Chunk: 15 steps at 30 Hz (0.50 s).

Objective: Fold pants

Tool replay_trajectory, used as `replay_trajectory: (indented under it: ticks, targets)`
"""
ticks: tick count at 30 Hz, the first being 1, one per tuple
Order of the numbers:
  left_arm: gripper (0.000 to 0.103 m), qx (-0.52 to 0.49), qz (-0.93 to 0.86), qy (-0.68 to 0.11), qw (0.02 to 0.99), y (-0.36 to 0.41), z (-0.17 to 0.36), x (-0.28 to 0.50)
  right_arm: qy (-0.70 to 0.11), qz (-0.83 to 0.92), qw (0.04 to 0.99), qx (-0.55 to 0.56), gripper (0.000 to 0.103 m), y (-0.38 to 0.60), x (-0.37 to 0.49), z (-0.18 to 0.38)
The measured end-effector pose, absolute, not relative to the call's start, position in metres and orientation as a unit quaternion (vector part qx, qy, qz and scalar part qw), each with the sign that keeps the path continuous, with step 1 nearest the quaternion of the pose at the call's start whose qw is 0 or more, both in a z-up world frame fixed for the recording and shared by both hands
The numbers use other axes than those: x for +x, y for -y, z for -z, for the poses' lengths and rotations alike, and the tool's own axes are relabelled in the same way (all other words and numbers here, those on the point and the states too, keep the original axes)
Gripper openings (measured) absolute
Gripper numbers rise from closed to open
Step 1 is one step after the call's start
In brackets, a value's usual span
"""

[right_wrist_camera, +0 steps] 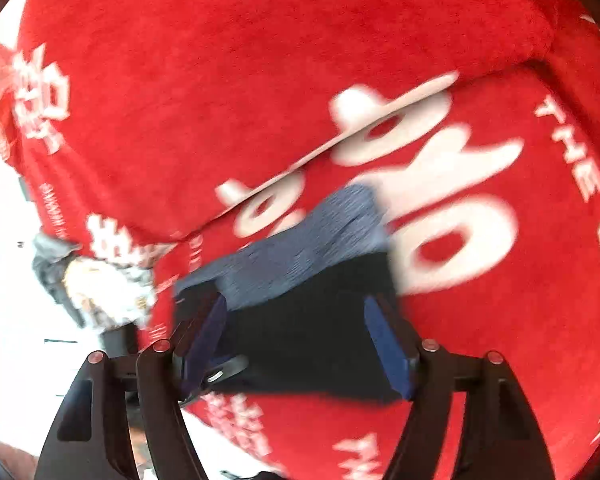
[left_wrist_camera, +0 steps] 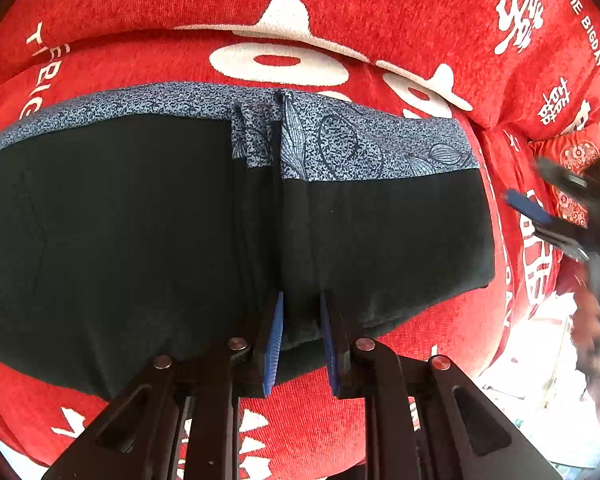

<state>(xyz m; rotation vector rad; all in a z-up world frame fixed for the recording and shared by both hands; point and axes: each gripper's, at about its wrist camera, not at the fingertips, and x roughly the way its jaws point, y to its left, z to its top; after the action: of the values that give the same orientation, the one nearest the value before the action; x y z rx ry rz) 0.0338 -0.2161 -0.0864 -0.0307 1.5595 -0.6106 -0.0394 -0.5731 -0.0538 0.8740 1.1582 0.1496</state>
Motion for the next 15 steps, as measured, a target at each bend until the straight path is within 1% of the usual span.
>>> replay_trajectory:
  ticks: [2,3,4,5,7,9,11,12,13,14,15]
  targets:
    - [0.021,-0.013,0.269,-0.69,0.671,0.216,0.087,0.033,-0.557,-0.069,0.72,0.409,0.058,0.587,-0.026,0.082]
    - [0.021,-0.014,0.268,-0.69,0.672,0.214,0.086,0.032,-0.57,-0.071,0.707,0.413,0.053,0.589,-0.019,0.096]
    - [0.021,-0.013,0.265,-0.69,0.673,0.214,0.085,0.032,-0.584,-0.078,0.689,0.422,0.039,0.59,-0.013,0.114]
    - [0.021,-0.012,0.263,-0.69,0.674,0.214,0.084,0.032,-0.586,-0.085,0.68,0.433,0.035,0.588,-0.009,0.122]
    - [0.021,-0.008,0.259,-0.688,0.678,0.214,0.081,0.031,-0.586,-0.082,0.679,0.436,0.034,0.588,-0.012,0.123]
    - [0.021,0.0,0.256,-0.685,0.682,0.213,0.08,0.029,-0.588,-0.093,0.694,0.406,0.034,0.576,-0.013,0.11]
    - [0.021,-0.004,0.252,-0.682,0.687,0.213,0.08,0.028,-0.621,-0.067,0.721,0.301,0.035,0.556,-0.006,0.102]
    - [0.021,-0.003,0.245,-0.682,0.689,0.213,0.08,0.028,-0.631,-0.057,0.726,0.267,0.038,0.547,-0.002,0.103]
    - [0.021,0.0,0.239,-0.682,0.691,0.214,0.079,0.028,-0.642,-0.044,0.732,0.223,0.047,0.536,0.004,0.104]
    - [0.021,0.003,0.235,-0.682,0.693,0.215,0.078,0.028,-0.649,-0.039,0.734,0.195,0.051,0.528,0.008,0.104]
    - [0.021,0.007,0.227,-0.679,0.698,0.215,0.075,0.029,-0.654,-0.036,0.735,0.175,0.053,0.52,0.01,0.101]
